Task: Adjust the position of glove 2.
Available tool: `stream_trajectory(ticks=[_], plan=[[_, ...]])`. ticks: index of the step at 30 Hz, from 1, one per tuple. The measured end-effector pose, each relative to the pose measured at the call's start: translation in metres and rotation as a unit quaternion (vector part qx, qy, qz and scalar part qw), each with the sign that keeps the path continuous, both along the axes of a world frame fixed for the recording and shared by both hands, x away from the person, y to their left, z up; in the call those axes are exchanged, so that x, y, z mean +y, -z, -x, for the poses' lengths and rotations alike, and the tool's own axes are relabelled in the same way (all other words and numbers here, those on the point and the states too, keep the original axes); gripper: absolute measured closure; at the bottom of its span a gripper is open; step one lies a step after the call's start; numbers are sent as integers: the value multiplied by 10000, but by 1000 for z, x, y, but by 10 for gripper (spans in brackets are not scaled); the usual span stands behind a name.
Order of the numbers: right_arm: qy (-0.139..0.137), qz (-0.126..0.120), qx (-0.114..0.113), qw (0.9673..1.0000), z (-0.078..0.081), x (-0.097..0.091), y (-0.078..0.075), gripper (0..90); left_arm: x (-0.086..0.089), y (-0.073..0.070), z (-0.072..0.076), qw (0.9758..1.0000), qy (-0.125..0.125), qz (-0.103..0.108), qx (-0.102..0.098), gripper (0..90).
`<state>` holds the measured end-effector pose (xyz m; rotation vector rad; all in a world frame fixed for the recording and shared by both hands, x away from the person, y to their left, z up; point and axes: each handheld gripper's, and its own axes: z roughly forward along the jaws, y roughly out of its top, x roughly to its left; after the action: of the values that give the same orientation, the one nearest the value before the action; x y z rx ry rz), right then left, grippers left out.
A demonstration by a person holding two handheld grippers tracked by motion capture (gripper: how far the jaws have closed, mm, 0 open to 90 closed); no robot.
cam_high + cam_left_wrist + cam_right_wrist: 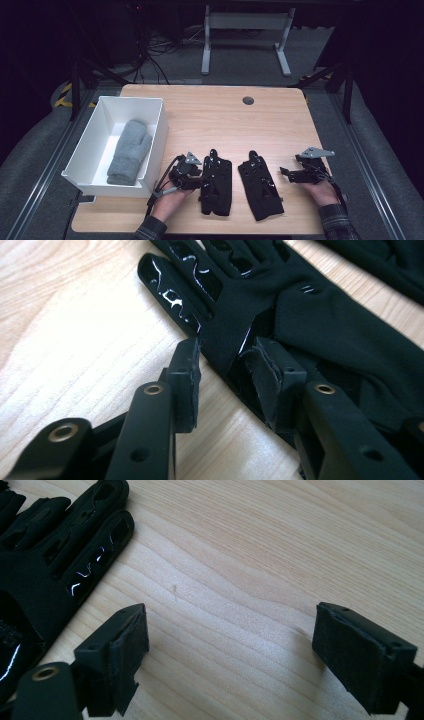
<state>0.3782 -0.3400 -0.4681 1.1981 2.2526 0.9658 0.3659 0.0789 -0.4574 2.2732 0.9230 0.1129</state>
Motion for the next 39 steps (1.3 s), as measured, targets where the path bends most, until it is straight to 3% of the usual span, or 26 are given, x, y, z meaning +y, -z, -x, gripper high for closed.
stream_trajectory(ticks=[2,4,6,9,12,15,17,20,25,31,39], plan=[[14,8,-5,10000,0,0,0,177,-1,1,0,10000,40,55,48,742],[-40,70,46,10000,2,1,-6,301,-1,2,1,9999,10,89,52,793],[-115,-23,62,9999,7,3,-13,436,-2,1,1,9999,-11,99,62,830],[-537,-178,68,9984,18,11,-23,669,-3,1,2,9999,-61,103,60,862],[-1026,-257,137,9943,30,25,-26,884,-3,1,2,9998,-99,127,76,871],[-1254,-257,224,9915,34,35,-25,899,-3,0,1,9998,-104,138,106,875],[-1515,-208,341,9876,35,47,-22,900,-2,0,1,9997,-116,198,127,877],[-1604,-120,476,9858,33,53,-17,900,0,-1,0,9994,-156,287,150,881],[-1588,-71,548,9858,32,55,-14,900,4,-5,-1,9986,-216,452,170,883],[-1562,-74,553,9861,32,59,-14,900,6,-13,3,9962,-114,811,286,883],[-1616,-83,574,9851,33,66,-14,900,4,-17,5,9926,77,1135,429,883]])
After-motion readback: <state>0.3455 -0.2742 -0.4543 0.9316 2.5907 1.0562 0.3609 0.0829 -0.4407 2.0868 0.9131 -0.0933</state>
